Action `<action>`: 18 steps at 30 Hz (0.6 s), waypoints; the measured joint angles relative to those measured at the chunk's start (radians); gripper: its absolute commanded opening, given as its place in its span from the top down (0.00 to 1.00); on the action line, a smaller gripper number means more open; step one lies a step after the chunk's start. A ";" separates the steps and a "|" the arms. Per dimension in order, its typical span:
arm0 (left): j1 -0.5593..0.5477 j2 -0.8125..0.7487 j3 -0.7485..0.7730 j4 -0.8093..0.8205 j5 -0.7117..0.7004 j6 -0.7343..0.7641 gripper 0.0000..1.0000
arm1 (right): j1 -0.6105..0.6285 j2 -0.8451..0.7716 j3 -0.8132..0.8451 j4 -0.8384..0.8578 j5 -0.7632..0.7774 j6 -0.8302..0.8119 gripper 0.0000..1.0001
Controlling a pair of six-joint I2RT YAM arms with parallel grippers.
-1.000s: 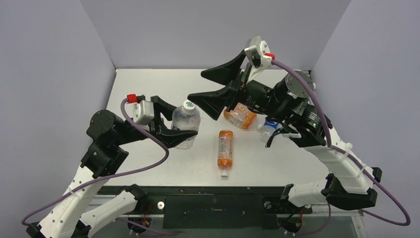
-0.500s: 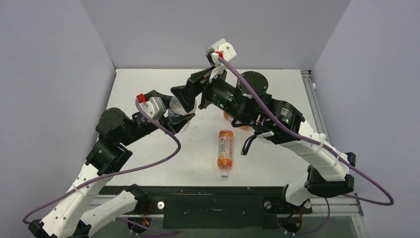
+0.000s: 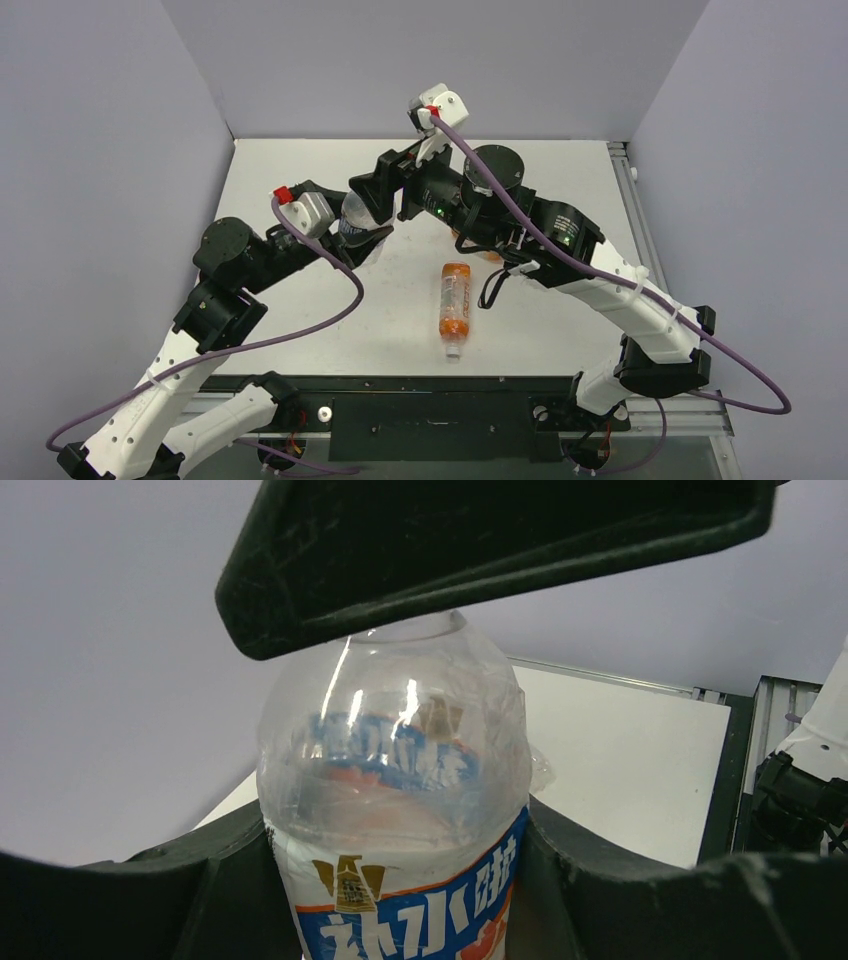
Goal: Unscrew the bottle caps
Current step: Unscrew the bottle cap from the plastic bottle.
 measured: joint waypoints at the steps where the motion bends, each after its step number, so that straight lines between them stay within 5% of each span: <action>1: 0.000 0.000 0.000 0.001 -0.002 -0.006 1.00 | -0.006 0.000 -0.004 0.001 -0.005 0.008 0.55; 6: 0.000 0.008 0.000 -0.008 -0.008 -0.016 1.00 | -0.013 -0.011 -0.047 0.041 -0.035 0.035 0.69; 11: -0.001 0.008 0.000 -0.011 -0.002 -0.025 1.00 | -0.013 -0.032 -0.080 0.067 -0.058 0.040 1.00; 18: -0.006 0.008 0.000 0.010 0.039 -0.080 1.00 | -0.058 -0.070 -0.123 0.105 -0.226 0.001 1.00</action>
